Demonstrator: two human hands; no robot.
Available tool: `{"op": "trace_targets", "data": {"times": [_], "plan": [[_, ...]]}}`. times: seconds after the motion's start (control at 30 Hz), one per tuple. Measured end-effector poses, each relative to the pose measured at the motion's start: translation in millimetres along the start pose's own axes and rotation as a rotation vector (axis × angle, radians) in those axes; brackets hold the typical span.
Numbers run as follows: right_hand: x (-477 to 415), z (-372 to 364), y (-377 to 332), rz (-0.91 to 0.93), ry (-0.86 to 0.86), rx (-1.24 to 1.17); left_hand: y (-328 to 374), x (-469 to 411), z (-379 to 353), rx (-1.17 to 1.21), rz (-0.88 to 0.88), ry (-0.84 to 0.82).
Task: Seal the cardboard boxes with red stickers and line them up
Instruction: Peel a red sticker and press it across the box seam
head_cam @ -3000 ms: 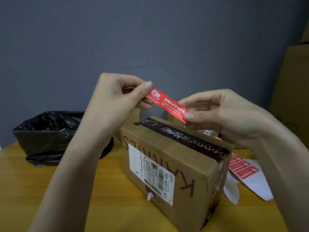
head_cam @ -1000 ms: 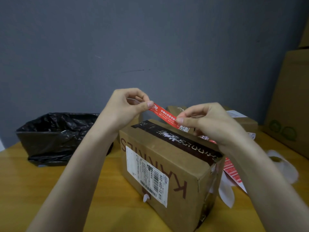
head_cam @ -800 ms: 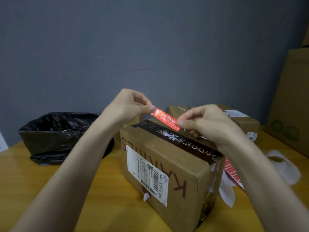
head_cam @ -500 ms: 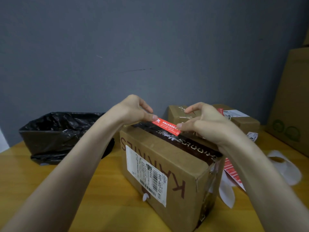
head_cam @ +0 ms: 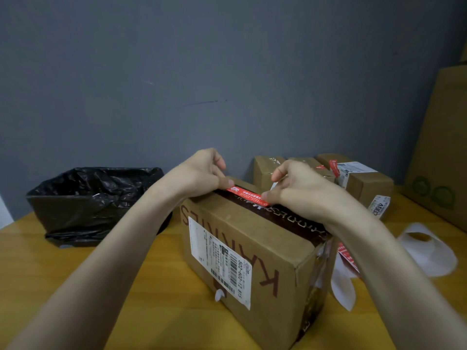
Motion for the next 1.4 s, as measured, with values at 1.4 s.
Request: {"op": "trace_targets", "data": {"times": [1.4], "plan": [[1, 1, -6, 0.039, -0.005, 0.022, 13, 6, 4, -0.288, 0.001, 0.026]]}}
Point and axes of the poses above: each hand's wrist, its own x-axis away from the middle knuckle, its own z-axis out of the back of the hand, y = z × x, the point moved 5 cm from there along -x, towards the middle knuckle, and after that the axes turned 6 degrees about z, right-handed, at the moved point
